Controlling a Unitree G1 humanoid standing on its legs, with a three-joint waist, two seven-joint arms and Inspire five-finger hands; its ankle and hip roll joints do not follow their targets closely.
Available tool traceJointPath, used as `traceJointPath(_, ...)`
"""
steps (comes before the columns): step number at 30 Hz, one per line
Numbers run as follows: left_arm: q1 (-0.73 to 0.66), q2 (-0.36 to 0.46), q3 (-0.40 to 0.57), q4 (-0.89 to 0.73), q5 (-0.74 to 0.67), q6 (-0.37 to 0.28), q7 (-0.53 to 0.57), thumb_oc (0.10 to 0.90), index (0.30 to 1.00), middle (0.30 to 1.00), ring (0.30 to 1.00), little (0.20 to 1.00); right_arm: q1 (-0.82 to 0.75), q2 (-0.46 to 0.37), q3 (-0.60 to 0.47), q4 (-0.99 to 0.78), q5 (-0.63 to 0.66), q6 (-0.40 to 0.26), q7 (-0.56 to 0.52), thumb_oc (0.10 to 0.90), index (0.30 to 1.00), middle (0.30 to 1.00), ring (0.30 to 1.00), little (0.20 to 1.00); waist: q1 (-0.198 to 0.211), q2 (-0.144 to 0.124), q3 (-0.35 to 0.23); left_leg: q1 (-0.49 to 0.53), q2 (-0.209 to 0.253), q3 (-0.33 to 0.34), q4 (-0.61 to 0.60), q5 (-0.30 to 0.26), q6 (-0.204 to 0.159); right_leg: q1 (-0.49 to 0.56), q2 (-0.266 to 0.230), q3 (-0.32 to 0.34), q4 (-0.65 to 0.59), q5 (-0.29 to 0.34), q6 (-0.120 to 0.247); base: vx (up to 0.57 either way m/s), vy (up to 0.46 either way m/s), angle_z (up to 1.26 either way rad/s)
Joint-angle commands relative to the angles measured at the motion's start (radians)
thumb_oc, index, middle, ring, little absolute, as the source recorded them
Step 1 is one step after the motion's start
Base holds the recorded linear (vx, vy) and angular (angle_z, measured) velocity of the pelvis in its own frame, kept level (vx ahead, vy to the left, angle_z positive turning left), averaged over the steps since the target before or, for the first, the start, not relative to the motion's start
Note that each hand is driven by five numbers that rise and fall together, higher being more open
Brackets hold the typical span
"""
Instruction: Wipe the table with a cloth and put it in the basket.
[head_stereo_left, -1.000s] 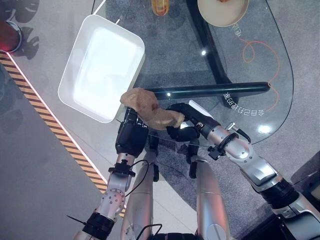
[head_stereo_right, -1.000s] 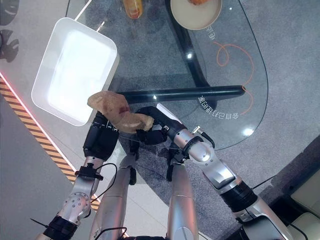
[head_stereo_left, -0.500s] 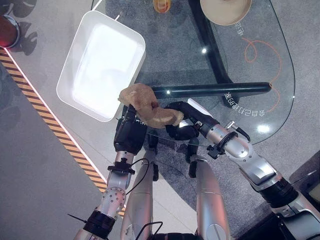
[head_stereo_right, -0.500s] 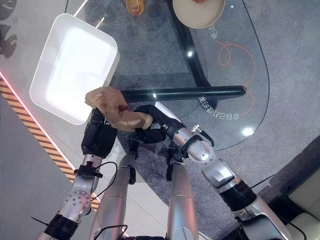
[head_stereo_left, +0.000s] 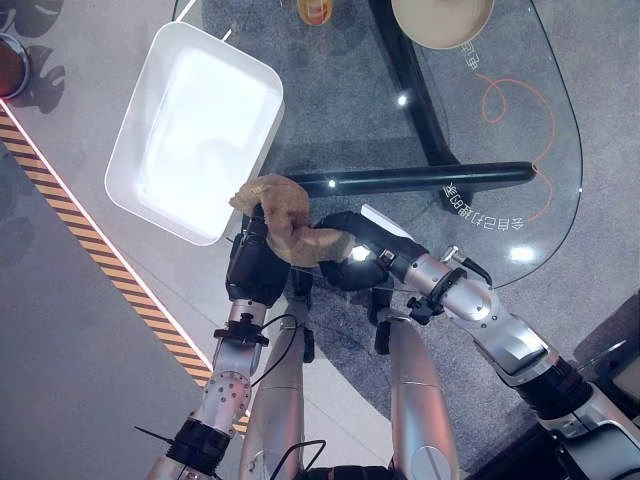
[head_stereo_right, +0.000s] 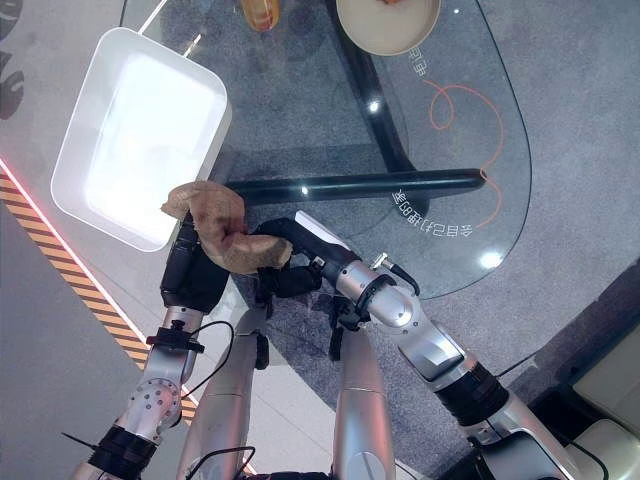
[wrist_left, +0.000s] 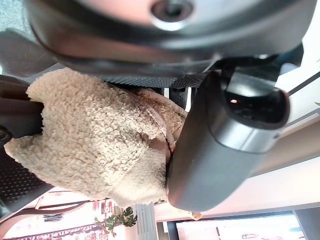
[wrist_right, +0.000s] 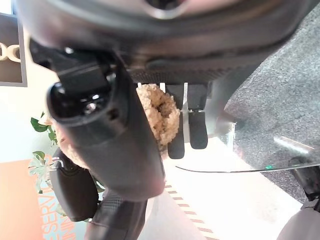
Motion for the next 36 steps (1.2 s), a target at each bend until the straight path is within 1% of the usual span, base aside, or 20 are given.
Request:
traceJointPath(1,-0.082,-0.017,0.008,-0.222,0.092,-0.004,-0.175,0.1,0.3,0.3,0.3,0.2,0.012,0.001,0.03,-0.083,-0.032,-0.051,0.027,0.1,0.3,0.3,0.3,0.2,0.017,-0.016,-0.027,-0.011,-0.089,0.054,0.145,-0.156,0.048,0.02,0.078,-0.003,-0.187,0.146,0.001,0.0,0.0,0.0)
traceJointPath(5,-0.082,-0.022,0.007,-0.221,0.091,-0.005,-0.171,0.1,0.3,0.3,0.3,0.2,0.016,0.012,0.022,-0.079,-0.025,-0.055,-0.014,0.1,0.3,0.3,0.3,0.2,0.016,-0.015,-0.027,-0.013,-0.089,0.057,0.146,-0.157,0.049,0.017,0.079,-0.003,-0.185,0.147,0.001,0.0,0.0,0.0)
traceJointPath(7,-0.078,-0.023,0.006,-0.224,0.088,-0.008,-0.168,0.1,0.3,0.3,0.3,0.2,0.02,0.019,0.012,-0.079,-0.008,-0.055,-0.062,0.1,0.3,0.3,0.3,0.2,0.016,-0.015,-0.027,-0.014,-0.089,0.059,0.146,-0.158,0.05,0.016,0.08,-0.002,-0.185,0.146,0.001,0.0,0.0,0.0)
traceJointPath(8,-0.078,-0.024,0.003,-0.226,0.086,-0.013,-0.166,0.1,0.3,0.3,0.3,0.2,0.022,0.026,0.007,-0.077,0.001,-0.059,-0.094,0.328,0.495,0.495,0.495,0.428,0.015,-0.015,-0.027,-0.013,-0.088,0.059,0.146,-0.158,0.05,0.015,0.08,-0.002,-0.184,0.146,0.002,0.0,0.0,0.0)
traceJointPath(9,-0.076,-0.026,0.002,-0.227,0.088,-0.017,-0.166,0.1,0.3,0.3,0.3,0.2,0.028,0.035,0.001,-0.075,0.002,-0.067,-0.12,0.8,0.9,0.9,0.9,0.9,0.014,-0.015,-0.027,-0.013,-0.088,0.06,0.145,-0.159,0.05,0.015,0.081,-0.001,-0.185,0.146,0.002,0.0,0.0,0.0)
traceJointPath(14,-0.068,-0.044,0.006,-0.226,0.098,-0.038,-0.162,0.1,0.3,0.3,0.3,0.2,0.063,0.072,-0.034,-0.082,-0.006,-0.095,-0.179,0.8,0.9,0.9,0.9,0.9,0.008,-0.016,-0.027,-0.011,-0.087,0.065,0.144,-0.162,0.052,0.016,0.082,-0.002,-0.186,0.145,0.002,0.0,0.0,0.0)
traceJointPath(17,-0.062,-0.045,0.015,-0.226,0.098,-0.051,-0.163,0.1,0.3,0.3,0.3,0.2,0.075,0.077,-0.051,-0.087,-0.007,-0.095,-0.191,0.8,0.9,0.9,0.9,0.9,0.006,-0.015,-0.027,-0.011,-0.087,0.066,0.145,-0.164,0.052,0.015,0.082,-0.003,-0.185,0.145,0.002,0.0,0.0,0.0)
traceJointPath(20,-0.056,-0.047,0.028,-0.224,0.103,-0.072,-0.165,0.1,0.3,0.3,0.3,0.2,0.088,0.076,-0.063,-0.089,-0.013,-0.096,-0.208,0.8,0.9,0.9,0.9,0.9,0.005,-0.013,-0.027,-0.012,-0.085,0.07,0.148,-0.165,0.052,0.015,0.081,-0.002,-0.183,0.143,0.001,0.0,0.0,0.0)
traceJointPath(22,-0.052,-0.047,0.049,-0.217,0.129,-0.107,-0.15,0.1,0.3,0.3,0.3,0.2,0.105,0.079,-0.08,-0.088,-0.015,-0.099,-0.221,0.8,0.9,0.9,0.9,0.9,0.003,-0.012,-0.027,-0.014,-0.083,0.073,0.149,-0.167,0.052,0.011,0.082,0.0,-0.18,0.142,0.0,0.0,0.0,0.0)
traceJointPath(23,-0.051,-0.047,0.052,-0.216,0.136,-0.111,-0.145,0.1,0.3,0.3,0.3,0.2,0.107,0.079,-0.082,-0.088,-0.014,-0.099,-0.222,0.8,0.9,0.9,0.9,0.9,0.003,-0.011,-0.027,-0.014,-0.083,0.073,0.149,-0.167,0.051,0.011,0.082,0.0,-0.18,0.141,0.0,0.0,0.0,0.0)
traceJointPath(29,-0.061,-0.015,0.132,-0.186,0.235,-0.199,-0.067,0.1,0.3,0.3,0.3,0.2,0.134,0.074,-0.116,-0.076,0.022,-0.1,-0.223,0.8,0.9,0.9,0.9,0.9,0.0,-0.002,-0.027,-0.019,-0.08,0.075,0.161,-0.172,0.049,0.003,0.083,0.006,-0.166,0.132,-0.002,0.02,0.029,-0.01)
traceJointPath(34,-0.07,0.003,0.173,-0.181,0.292,-0.233,-0.004,0.1,0.3,0.3,0.3,0.2,0.154,0.073,-0.132,-0.071,0.029,-0.096,-0.216,0.8,0.9,0.9,0.9,0.9,-0.002,0.007,-0.027,-0.025,-0.08,0.074,0.169,-0.173,0.047,-0.004,0.083,0.01,-0.154,0.126,-0.004,0.02,0.048,-0.03)
traceJointPath(36,-0.076,0.008,0.195,-0.183,0.332,-0.249,0.049,0.1,0.3,0.3,0.3,0.2,0.167,0.077,-0.14,-0.065,0.022,-0.097,-0.212,0.8,0.9,0.9,0.9,0.9,-0.004,0.012,-0.027,-0.031,-0.079,0.073,0.172,-0.172,0.046,-0.01,0.083,0.014,-0.149,0.123,-0.005,0.02,0.064,-0.08)
